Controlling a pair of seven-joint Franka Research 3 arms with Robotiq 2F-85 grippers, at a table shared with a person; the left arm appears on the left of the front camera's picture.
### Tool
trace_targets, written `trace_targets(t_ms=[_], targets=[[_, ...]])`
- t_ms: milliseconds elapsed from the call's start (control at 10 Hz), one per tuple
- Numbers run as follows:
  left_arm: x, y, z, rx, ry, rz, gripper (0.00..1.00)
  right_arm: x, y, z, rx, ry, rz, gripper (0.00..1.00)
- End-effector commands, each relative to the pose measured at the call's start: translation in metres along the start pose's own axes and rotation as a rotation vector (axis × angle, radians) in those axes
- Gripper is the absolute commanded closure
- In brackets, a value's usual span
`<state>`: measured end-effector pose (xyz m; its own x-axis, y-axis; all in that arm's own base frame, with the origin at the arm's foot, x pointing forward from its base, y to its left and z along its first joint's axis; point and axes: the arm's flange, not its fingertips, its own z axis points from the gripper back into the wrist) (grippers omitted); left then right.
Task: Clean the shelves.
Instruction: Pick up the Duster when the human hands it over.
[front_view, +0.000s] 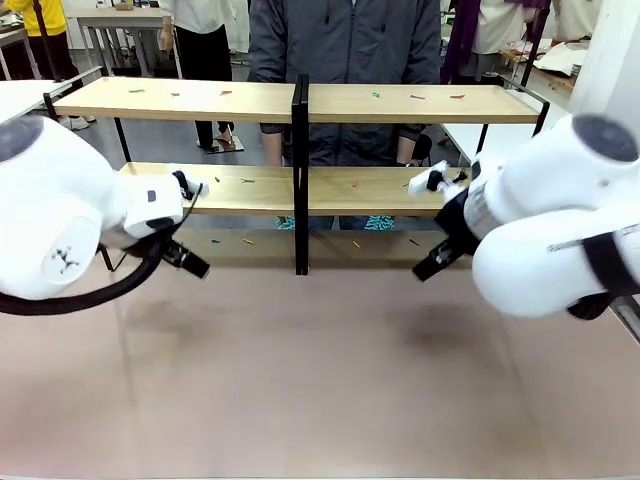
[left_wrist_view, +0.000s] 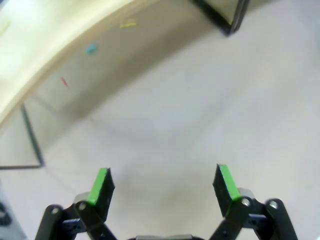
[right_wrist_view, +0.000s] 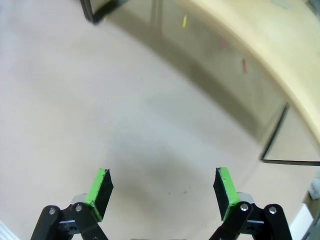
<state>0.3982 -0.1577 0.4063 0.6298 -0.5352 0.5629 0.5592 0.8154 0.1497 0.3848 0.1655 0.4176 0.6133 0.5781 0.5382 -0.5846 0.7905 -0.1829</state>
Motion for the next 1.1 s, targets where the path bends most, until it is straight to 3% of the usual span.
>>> trace_targets(t_ms=[0,100,300,500,600,1000], targets=[[-0.026,-0.010,0.108,-0.061,-0.160,-0.102,0.00,-0.010,-0.001,0.121,-0.046,-0.059,0.051,0.00],[-0.044,-0.016,0.161,-0.041,-0.232,-0.169,0.00,-0.017,0.000,0.178,-0.068,-0.102,0.061,0.00],[-0.074,-0.026,0.212,0.021,-0.408,-0.168,0.00,-0.035,0.005,0.232,-0.170,-0.221,0.057,0.00],[-0.098,-0.026,0.224,0.060,-0.538,-0.088,0.00,-0.036,0.005,0.239,-0.183,-0.286,0.024,0.00],[-0.106,-0.025,0.228,0.047,-0.567,-0.109,0.00,-0.031,0.002,0.236,-0.182,-0.294,0.013,0.00],[-0.105,-0.026,0.227,0.060,-0.614,-0.061,0.00,-0.024,-0.001,0.233,-0.185,-0.323,-0.002,0.00]])
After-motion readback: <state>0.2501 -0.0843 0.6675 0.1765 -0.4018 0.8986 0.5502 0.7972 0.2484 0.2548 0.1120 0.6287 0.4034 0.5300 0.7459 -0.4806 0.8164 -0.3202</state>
